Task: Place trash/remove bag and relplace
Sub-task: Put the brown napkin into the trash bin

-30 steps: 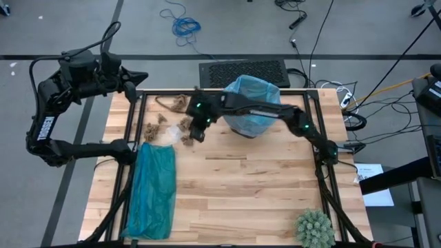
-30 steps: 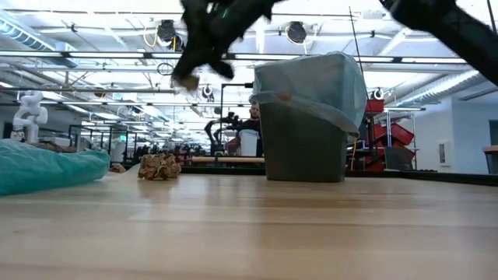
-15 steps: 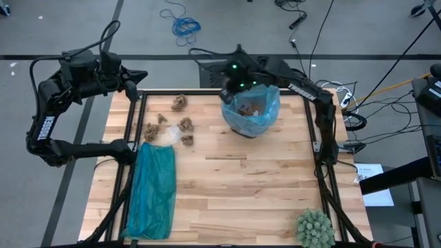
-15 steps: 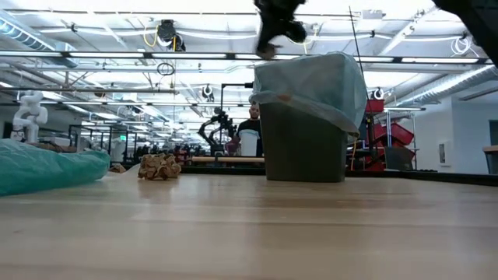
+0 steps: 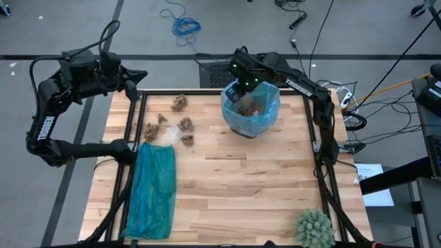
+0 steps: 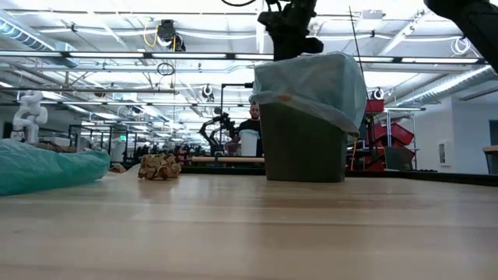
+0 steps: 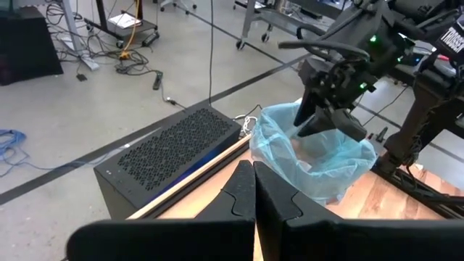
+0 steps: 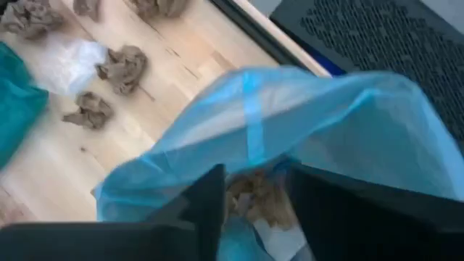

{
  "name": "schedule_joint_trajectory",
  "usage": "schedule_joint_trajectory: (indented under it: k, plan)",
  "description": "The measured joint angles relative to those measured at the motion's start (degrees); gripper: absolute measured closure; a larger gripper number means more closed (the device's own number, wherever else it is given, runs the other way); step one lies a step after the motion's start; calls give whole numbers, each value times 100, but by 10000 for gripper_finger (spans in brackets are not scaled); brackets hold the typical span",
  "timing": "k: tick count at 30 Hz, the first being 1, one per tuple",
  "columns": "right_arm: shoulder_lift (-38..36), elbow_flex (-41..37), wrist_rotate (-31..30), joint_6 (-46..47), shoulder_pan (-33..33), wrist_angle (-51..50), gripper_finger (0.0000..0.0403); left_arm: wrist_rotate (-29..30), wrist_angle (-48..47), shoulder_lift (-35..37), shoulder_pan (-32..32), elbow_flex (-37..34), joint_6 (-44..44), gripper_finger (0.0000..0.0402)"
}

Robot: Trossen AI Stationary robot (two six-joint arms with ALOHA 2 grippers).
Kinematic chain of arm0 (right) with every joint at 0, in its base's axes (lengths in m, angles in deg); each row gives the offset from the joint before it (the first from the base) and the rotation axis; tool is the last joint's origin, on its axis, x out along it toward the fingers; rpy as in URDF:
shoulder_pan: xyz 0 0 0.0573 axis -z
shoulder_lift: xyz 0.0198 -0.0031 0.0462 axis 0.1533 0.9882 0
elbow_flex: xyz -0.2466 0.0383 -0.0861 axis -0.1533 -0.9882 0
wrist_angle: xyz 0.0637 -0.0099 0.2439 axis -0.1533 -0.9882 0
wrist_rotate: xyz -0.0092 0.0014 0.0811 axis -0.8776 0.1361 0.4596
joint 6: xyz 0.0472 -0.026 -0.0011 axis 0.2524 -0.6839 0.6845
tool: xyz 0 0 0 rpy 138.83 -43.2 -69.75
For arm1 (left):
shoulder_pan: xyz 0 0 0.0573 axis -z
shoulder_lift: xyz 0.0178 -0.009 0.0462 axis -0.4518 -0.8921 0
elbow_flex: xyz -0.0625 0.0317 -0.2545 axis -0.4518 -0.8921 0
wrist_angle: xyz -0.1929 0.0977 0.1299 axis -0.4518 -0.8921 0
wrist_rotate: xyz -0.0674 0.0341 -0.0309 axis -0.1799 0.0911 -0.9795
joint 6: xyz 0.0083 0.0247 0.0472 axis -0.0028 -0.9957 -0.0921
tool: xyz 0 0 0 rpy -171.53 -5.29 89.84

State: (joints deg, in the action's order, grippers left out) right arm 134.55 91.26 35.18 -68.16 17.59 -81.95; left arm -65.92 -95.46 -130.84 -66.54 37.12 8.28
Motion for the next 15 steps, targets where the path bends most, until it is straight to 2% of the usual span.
schedule_joint_trajectory:
  k: [2,3,7,8,10,15]
  plan:
    - [-7,0,136,-144,7,130,216,30,-12,0,0,0,0,402]
    - [-20,0,432,-251,11,231,199,35,-12,1,0,0,2,402]
    - [-44,4,2490,-705,-207,1658,165,35,-14,7,0,0,2,402]
    - [22,15,2714,-830,-331,2070,165,36,-16,7,0,0,0,402]
    - [224,33,2700,-1149,-559,2624,173,38,-20,7,0,0,-2,402]
    - [1256,-13,2804,-1207,-874,2763,214,233,62,12,0,-1,-43,402]
